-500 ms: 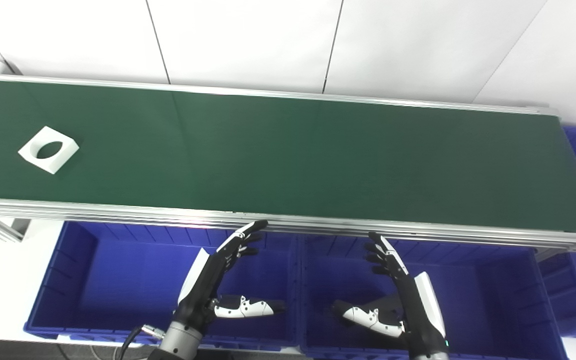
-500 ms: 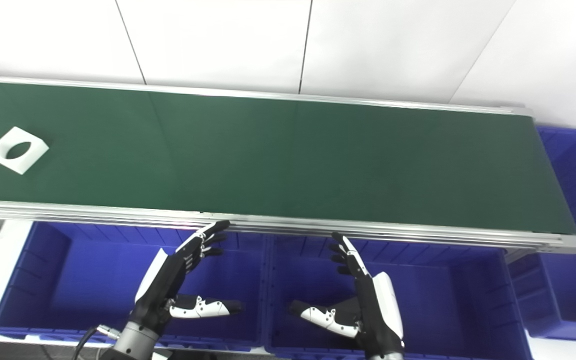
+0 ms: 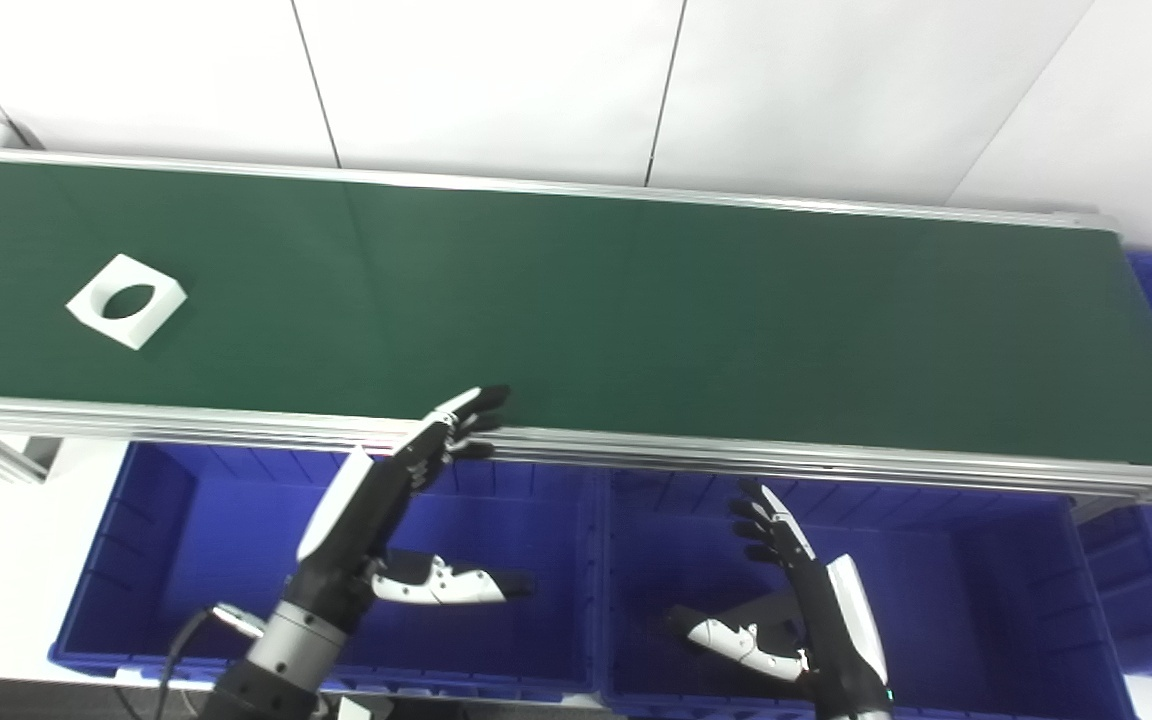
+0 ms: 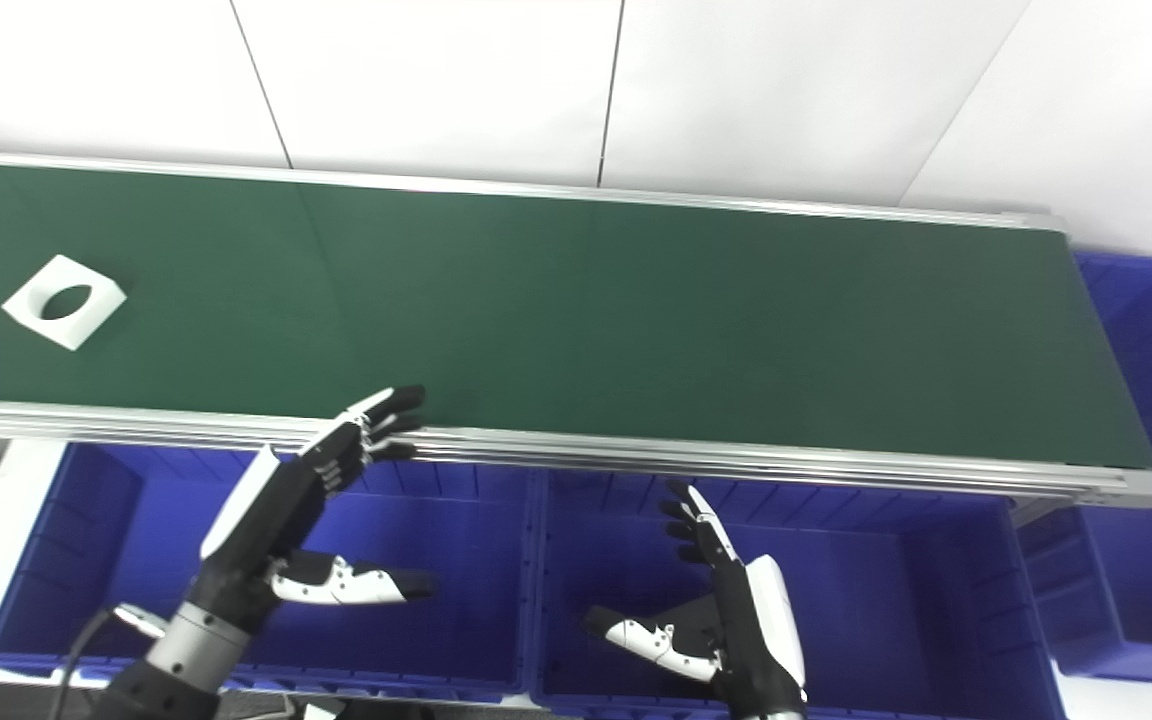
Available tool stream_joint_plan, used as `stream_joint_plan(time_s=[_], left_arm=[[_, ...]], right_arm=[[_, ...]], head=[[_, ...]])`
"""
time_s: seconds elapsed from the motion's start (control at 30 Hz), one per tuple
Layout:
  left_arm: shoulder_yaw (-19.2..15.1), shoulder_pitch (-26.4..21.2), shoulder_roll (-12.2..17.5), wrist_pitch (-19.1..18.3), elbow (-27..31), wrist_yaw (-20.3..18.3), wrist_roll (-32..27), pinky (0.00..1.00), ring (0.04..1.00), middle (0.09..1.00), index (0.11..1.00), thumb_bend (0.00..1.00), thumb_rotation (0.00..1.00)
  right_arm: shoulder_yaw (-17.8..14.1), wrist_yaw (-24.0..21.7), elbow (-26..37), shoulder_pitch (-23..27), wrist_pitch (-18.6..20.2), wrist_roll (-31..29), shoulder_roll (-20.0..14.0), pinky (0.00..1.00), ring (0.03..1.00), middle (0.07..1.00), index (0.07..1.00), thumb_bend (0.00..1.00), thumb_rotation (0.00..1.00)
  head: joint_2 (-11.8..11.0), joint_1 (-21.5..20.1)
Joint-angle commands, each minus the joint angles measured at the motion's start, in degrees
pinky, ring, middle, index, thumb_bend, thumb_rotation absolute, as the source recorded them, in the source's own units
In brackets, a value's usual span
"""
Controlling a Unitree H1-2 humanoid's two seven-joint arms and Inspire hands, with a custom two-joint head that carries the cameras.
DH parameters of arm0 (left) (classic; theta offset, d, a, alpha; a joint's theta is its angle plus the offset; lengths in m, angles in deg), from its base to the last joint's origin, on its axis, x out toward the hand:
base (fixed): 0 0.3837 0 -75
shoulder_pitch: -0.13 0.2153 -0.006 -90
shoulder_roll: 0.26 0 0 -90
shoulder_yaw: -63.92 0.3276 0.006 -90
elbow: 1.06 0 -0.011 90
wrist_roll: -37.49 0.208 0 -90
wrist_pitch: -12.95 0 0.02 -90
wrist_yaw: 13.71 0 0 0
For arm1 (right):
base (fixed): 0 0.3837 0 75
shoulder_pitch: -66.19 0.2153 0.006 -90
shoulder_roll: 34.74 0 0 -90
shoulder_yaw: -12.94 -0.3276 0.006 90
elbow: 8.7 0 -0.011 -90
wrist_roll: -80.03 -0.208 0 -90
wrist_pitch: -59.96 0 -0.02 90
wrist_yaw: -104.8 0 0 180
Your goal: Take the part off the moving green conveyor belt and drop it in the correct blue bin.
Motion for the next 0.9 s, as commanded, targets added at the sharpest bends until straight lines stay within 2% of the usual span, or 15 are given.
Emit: stream_joint_plan(time_s=[0.0, 0.03, 0.07, 0.1, 0.13, 0.27, 0.43, 0.5, 0.57, 0.8, 0.87], left_arm=[[-0.4, -1.2, 0.4, 1.4, 0.6, -0.3, -0.3, 0.79, 0.863, 0.903, 0.888, 0.82, 0.22], [-0.5, -1.5, 0.4, 1.6, 0.2, -0.3, -0.4, 0.79, 0.862, 0.896, 0.882, 0.83, 0.2], [-0.7, -2.0, 0.4, 2.1, -0.6, -0.2, -0.6, 0.79, 0.862, 0.896, 0.881, 0.83, 0.2], [-0.7, -2.3, 0.4, 2.5, -1.2, -0.1, -0.7, 0.79, 0.858, 0.894, 0.879, 0.84, 0.19], [-0.7, -2.6, 0.2, 3.5, -2.2, 0.2, -0.7, 0.78, 0.857, 0.893, 0.878, 0.84, 0.18], [-0.9, -3.7, -0.6, 6.0, -5.2, 1.0, -0.2, 0.7, 0.801, 0.878, 0.856, 0.85, 0.12], [-1.3, -4.8, -1.5, 8.7, -7.8, 2.1, 2.2, 0.68, 0.787, 0.87, 0.842, 0.86, 0.08], [-1.4, -5.3, -1.6, 8.9, -8.1, 2.3, 3.4, 0.71, 0.81, 0.868, 0.844, 0.86, 0.08], [-1.5, -5.7, -1.4, 9.0, -8.0, 2.3, 4.5, 0.76, 0.836, 0.87, 0.852, 0.85, 0.07], [-3.1, -8.2, 0.2, 8.7, -7.8, 2.2, 6.0, 0.75, 0.849, 0.897, 0.854, 0.84, 0.11], [-3.9, -8.9, 0.6, 8.7, -7.8, 2.6, 7.9, 0.73, 0.832, 0.89, 0.862, 0.83, 0.15]], right_arm=[[-0.3, 1.4, 0.2, 0.4, -4.5, -0.4, -0.4, 0.75, 0.811, 0.849, 0.919, 0.69, 0.33], [-0.4, 1.4, -0.1, 0.4, -4.9, -0.4, -0.6, 0.72, 0.812, 0.857, 0.923, 0.69, 0.33], [-0.6, 1.6, -0.7, 0.5, -5.5, -0.7, -0.7, 0.72, 0.812, 0.857, 0.923, 0.69, 0.33], [-0.8, 1.7, -1.2, 0.5, -6.0, -0.9, -0.8, 0.7, 0.802, 0.853, 0.922, 0.69, 0.33], [-1.1, 1.8, -1.9, 0.7, -6.8, -1.3, -0.9, 0.7, 0.799, 0.852, 0.921, 0.69, 0.33], [-1.7, 1.5, -3.3, 0.8, -8.0, -1.9, -1.4, 0.73, 0.811, 0.862, 0.933, 0.66, 0.3], [-2.2, 1.2, -4.0, 0.9, -8.0, -2.4, -1.5, 0.75, 0.825, 0.873, 0.942, 0.62, 0.24], [-2.2, 1.1, -4.2, 0.9, -7.9, -2.5, -1.7, 0.76, 0.828, 0.876, 0.944, 0.62, 0.23], [-2.3, 1.0, -4.4, 0.9, -8.1, -3.1, -1.7, 0.76, 0.834, 0.883, 0.949, 0.61, 0.2], [-2.6, 1.4, -4.8, 0.9, -8.8, -3.0, -1.7, 0.75, 0.831, 0.879, 0.95, 0.6, 0.12], [-2.7, 1.4, -4.9, 0.9, -9.3, -3.3, -1.7, 0.76, 0.833, 0.883, 0.952, 0.6, 0.07]], head=[[-1.2, 2.6], [-1.2, 2.6], [-2.7, 5.4], [-2.9, 5.8], [-4.4, 8.7], [-6.2, 11.5], [-8.2, 13.4], [-9.2, 14.0], [-9.3, 14.0], [-10.8, 14.2], [-10.9, 14.1]])
